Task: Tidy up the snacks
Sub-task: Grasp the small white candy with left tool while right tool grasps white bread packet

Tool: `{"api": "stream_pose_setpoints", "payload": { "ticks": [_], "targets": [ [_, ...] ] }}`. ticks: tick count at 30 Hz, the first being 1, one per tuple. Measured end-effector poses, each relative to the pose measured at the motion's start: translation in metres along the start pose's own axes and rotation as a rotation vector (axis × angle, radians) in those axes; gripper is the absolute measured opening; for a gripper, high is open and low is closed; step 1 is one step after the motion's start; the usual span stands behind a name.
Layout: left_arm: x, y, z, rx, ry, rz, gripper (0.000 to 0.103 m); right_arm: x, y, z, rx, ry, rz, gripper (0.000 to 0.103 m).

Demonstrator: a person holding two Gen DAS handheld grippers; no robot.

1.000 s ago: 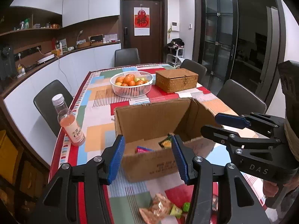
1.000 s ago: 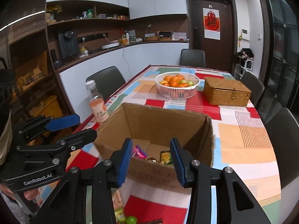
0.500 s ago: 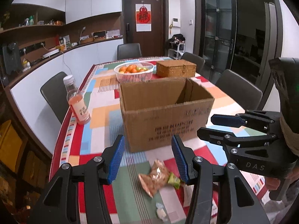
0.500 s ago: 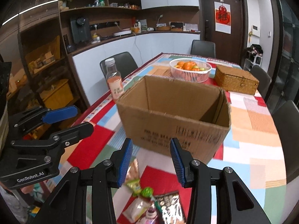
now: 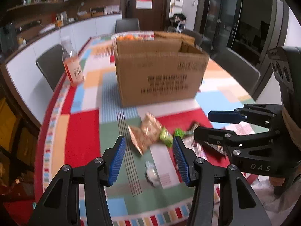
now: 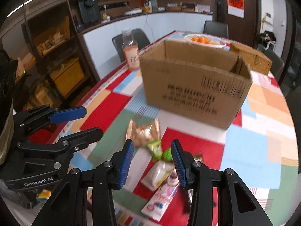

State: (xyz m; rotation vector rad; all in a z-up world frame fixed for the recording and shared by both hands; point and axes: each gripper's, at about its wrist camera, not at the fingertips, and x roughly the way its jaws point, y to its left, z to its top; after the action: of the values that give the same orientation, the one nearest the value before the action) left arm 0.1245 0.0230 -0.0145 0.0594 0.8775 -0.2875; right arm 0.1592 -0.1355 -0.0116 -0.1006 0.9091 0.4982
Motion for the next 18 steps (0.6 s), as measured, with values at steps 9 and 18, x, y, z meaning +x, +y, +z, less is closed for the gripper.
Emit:
{"api": "stream_pose_setpoints", "payload": {
  "ticks": [9,18],
  "targets": [
    [0.031,-0.001,-0.033,0.005,0.154,0.004,0.051,0.026,-0.005,-0.023,0.024,0.132,-0.001,0.043],
    [0.057,0.003,-0.04,-0.004,0.234,-0.026,0.05,0.052,-0.012,-0.034,0.066,0.225,0.02,0.043]
  ]
}}
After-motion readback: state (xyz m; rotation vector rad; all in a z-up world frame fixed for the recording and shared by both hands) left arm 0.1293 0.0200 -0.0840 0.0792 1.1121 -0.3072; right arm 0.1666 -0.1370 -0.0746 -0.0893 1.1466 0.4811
